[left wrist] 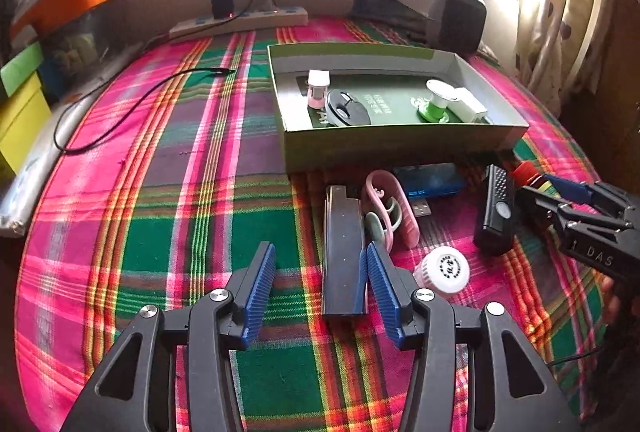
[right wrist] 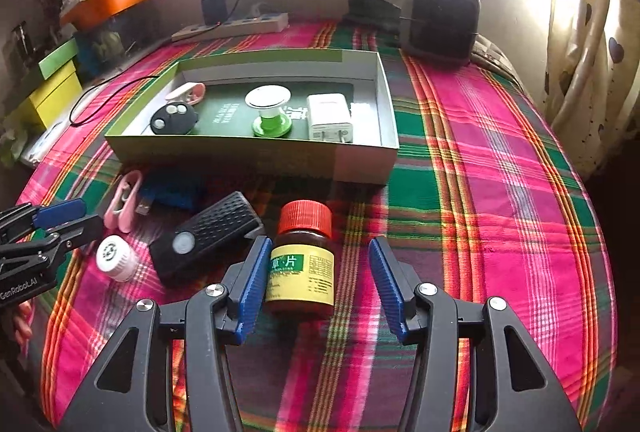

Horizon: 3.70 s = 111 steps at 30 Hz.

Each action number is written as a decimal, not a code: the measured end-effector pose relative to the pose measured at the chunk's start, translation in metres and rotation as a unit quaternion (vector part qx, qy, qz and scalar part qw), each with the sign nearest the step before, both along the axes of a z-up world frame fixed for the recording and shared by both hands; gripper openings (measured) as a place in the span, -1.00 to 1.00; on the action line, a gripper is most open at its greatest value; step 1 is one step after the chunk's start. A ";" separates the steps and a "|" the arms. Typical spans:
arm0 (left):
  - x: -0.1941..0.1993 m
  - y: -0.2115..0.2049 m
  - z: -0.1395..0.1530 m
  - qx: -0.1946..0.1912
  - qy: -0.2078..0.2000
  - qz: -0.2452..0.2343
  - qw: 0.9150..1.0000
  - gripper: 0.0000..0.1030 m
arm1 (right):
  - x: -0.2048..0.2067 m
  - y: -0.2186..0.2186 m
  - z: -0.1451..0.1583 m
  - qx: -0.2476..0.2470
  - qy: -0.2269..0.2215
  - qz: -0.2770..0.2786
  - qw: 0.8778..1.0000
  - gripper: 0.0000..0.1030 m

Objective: Organize rigid objects
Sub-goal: 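Withdraw both tools from the box toward the remaining items on the cloth, then grasp the grey lighter with the left tool while the right tool grasps the red-lidded jar, then carry the grey lighter with the left tool while the right tool carries the jar into the box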

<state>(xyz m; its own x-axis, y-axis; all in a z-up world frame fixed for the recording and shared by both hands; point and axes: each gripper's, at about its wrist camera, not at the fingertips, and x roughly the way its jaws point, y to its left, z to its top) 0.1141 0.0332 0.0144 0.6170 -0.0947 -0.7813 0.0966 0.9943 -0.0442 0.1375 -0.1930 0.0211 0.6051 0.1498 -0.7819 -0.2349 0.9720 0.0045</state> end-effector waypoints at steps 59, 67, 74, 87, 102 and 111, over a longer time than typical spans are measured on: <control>-0.005 0.004 0.003 0.019 -0.017 0.053 0.998 -0.57 | 0.001 -0.011 -0.002 0.024 0.010 0.035 0.999 -0.36; -0.008 0.003 0.007 0.016 -0.025 0.052 0.998 -0.57 | -0.001 -0.010 0.000 0.026 0.005 0.040 0.999 -0.36; -0.012 0.005 0.017 0.012 -0.038 0.052 0.998 -0.57 | -0.004 -0.010 0.007 0.028 -0.005 0.039 0.999 -0.36; -0.008 0.009 0.047 0.010 -0.072 0.047 0.996 -0.57 | -0.005 -0.008 0.029 0.033 -0.035 0.042 0.998 -0.36; 0.029 0.001 0.060 -0.027 -0.073 0.025 0.997 -0.57 | 0.027 -0.008 0.050 0.047 -0.046 0.047 0.997 -0.36; 0.054 -0.013 0.064 -0.039 -0.070 0.005 0.997 -0.57 | 0.056 -0.009 0.056 0.049 -0.045 0.049 0.997 -0.36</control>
<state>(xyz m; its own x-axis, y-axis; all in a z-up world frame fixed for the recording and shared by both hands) 0.1683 0.0205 0.0782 0.7205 -0.1449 -0.6782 0.0968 0.9894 -0.1085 0.1932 -0.2025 0.0775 0.6512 0.2857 -0.7030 -0.3332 0.9400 0.0733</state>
